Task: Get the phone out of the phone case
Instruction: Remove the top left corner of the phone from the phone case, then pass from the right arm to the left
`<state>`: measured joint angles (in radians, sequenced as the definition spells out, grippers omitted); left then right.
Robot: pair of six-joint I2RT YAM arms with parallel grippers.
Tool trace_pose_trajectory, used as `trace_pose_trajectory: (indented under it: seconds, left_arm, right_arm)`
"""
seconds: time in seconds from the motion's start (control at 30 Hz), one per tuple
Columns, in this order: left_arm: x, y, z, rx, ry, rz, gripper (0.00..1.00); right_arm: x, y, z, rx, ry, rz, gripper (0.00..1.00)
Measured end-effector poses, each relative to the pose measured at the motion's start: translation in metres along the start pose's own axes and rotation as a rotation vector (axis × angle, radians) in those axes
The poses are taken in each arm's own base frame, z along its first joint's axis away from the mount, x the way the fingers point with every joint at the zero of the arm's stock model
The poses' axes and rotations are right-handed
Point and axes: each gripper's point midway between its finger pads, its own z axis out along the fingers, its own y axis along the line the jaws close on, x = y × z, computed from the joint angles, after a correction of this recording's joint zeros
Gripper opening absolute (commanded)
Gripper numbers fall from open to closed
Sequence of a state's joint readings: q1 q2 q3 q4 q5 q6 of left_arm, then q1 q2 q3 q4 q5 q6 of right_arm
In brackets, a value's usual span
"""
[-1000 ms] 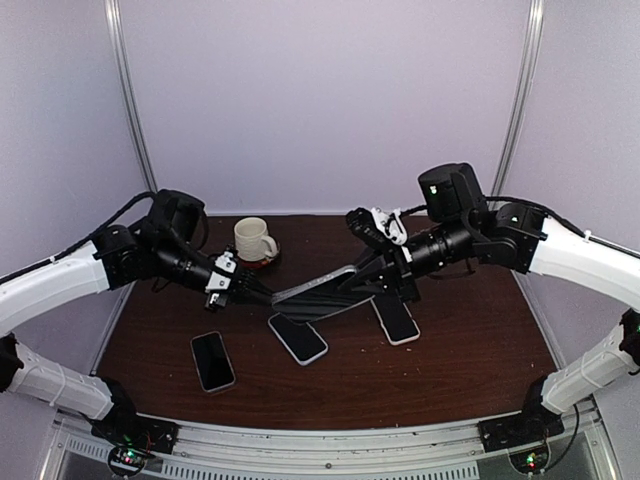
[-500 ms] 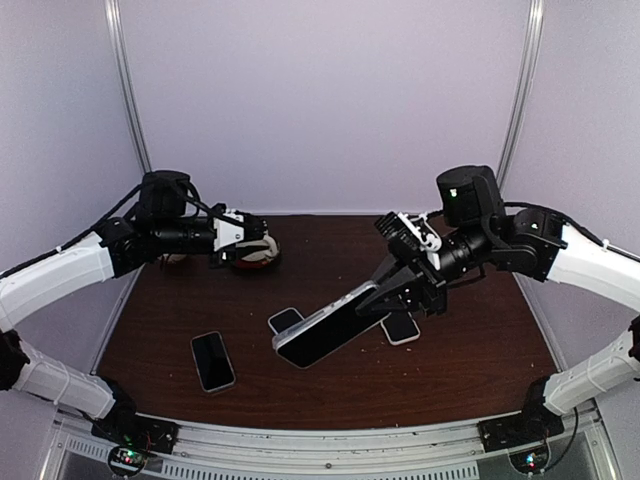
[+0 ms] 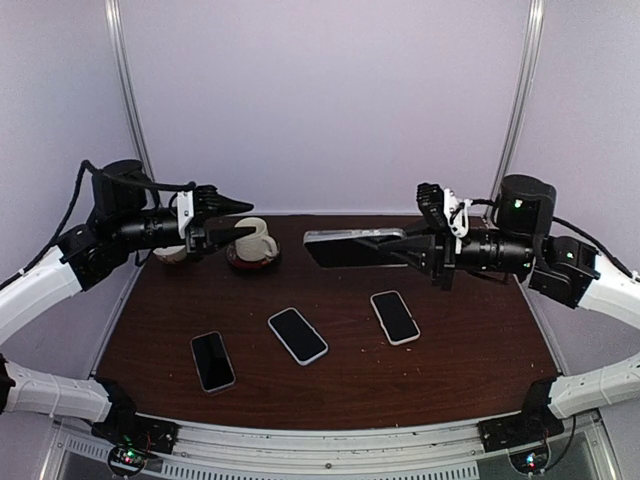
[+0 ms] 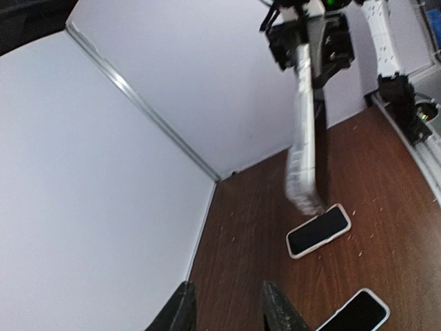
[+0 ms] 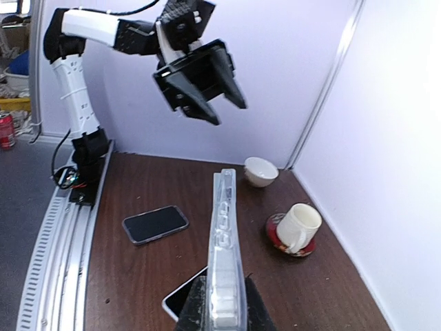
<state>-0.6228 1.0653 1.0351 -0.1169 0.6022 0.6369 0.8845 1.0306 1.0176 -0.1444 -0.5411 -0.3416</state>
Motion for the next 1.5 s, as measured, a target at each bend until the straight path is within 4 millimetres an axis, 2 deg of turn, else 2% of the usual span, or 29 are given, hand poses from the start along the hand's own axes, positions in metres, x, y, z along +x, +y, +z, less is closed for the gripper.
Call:
trace_pose_trajectory:
  seconds: [0.17,0.3,0.47,0.77,1.07,1.5]
  left_arm:
    - [-0.037,-0.015,-0.005,0.098,-0.204,-0.047,0.4]
    - [-0.049,-0.025,-0.003,0.166,-0.284,-0.099,0.4]
    - [-0.056,-0.036,0.005,0.231,-0.329,-0.153,0.4]
    - [-0.066,-0.046,0.008,0.277,-0.364,-0.179,0.39]
    - [-0.068,-0.049,0.012,0.303,-0.383,-0.197,0.38]
    - [-0.065,-0.051,0.017,0.314,-0.381,-0.215,0.37]
  right_arm:
    - [-0.026,-0.022,-0.011,0.133,-0.088,-0.05,0.0]
    - [-0.045,-0.024,-0.014,0.159,-0.156,-0.079,0.0]
    - [-0.056,-0.015,-0.01,0.14,-0.2,-0.095,0.0]
    - [-0.063,0.0,0.002,0.096,-0.235,-0.1,0.0]
    - [-0.072,0.002,0.006,0.091,-0.275,-0.097,0.0]
    - [-0.062,0.006,0.02,0.064,-0.252,-0.072,0.0]
